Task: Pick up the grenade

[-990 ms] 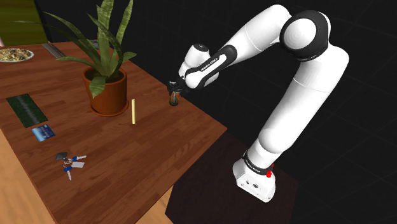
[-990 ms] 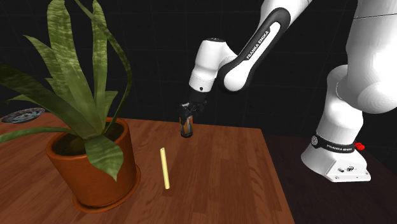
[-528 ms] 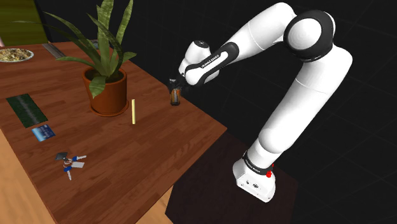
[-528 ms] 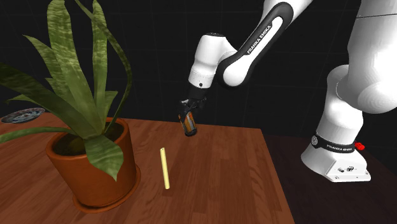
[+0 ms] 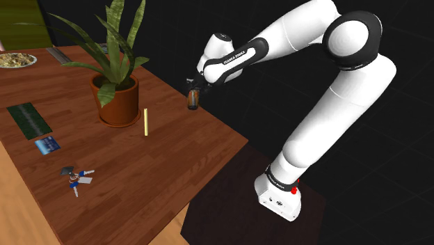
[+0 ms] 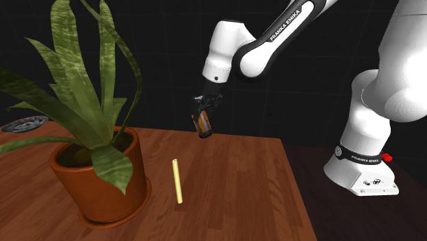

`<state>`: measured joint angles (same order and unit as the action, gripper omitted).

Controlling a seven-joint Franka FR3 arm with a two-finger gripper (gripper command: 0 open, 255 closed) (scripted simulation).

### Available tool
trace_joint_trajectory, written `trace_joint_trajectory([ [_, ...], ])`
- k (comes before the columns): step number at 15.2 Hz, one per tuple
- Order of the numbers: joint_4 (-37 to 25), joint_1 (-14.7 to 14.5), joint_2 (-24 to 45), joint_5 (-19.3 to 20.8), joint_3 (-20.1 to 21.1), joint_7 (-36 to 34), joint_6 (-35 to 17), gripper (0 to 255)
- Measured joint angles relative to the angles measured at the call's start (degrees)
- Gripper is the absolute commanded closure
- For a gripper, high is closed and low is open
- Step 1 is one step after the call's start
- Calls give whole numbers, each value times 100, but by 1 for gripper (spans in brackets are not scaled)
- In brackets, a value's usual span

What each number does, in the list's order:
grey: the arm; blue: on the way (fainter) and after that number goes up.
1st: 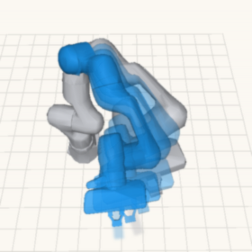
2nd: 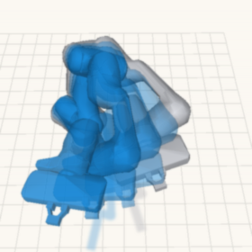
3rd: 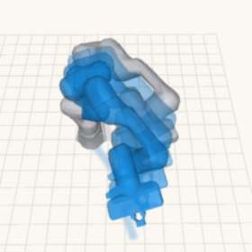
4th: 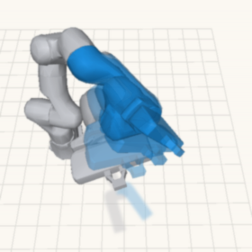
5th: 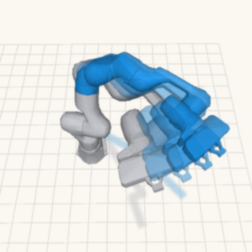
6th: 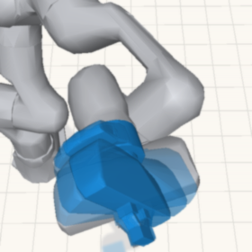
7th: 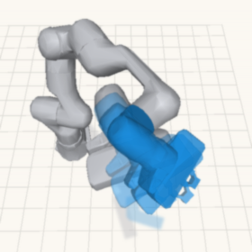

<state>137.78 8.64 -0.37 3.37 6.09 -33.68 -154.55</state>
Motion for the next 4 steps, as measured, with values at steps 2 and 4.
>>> trace_joint_trajectory([
  [2, -50, -3, -124, -44, 2, 35, 173, 255],
  [4, -77, -7, -204, -70, 3, 54, 280, 255],
])
